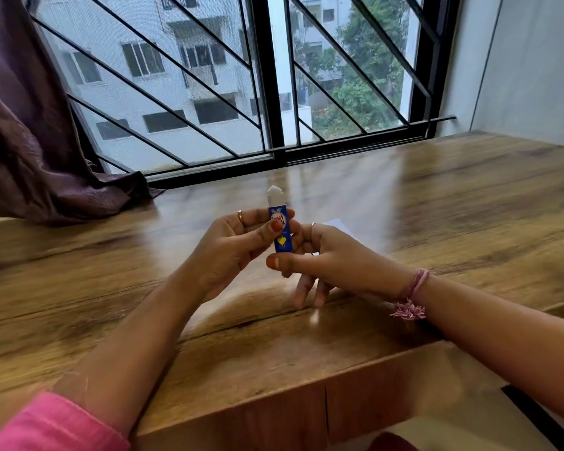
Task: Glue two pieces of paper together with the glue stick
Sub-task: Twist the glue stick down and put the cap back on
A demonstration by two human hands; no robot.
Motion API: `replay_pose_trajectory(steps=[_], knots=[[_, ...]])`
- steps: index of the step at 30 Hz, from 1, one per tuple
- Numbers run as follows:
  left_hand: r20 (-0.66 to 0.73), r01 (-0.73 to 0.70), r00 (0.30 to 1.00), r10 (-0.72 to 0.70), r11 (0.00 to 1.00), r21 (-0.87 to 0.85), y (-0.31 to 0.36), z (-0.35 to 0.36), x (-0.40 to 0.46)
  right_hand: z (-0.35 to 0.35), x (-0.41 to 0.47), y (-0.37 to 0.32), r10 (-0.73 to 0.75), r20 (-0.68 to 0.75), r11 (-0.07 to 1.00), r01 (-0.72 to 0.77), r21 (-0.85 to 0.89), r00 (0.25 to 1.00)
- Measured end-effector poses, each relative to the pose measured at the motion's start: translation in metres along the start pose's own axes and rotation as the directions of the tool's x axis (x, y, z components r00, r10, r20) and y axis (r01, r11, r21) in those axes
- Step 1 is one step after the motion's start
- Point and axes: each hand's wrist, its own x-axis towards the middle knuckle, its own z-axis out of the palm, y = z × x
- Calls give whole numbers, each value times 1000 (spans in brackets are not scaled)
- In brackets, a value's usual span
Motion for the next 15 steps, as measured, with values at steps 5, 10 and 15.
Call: replay_pose_trajectory(steps=[5,10,15], knots=[[22,19,1000,-18,1000,-23,3,-4,-1,-4,-4,-3,28,144,991,-47,128,989],[22,23,1000,-22,1000,-19,2,-2,-2,-6,-2,-1,-3,29,1000,4,-15,1000],[29,27,999,-25,998,-61,3,0,-2,-3,-1,-1,-41,-15,996,40,-82,999]])
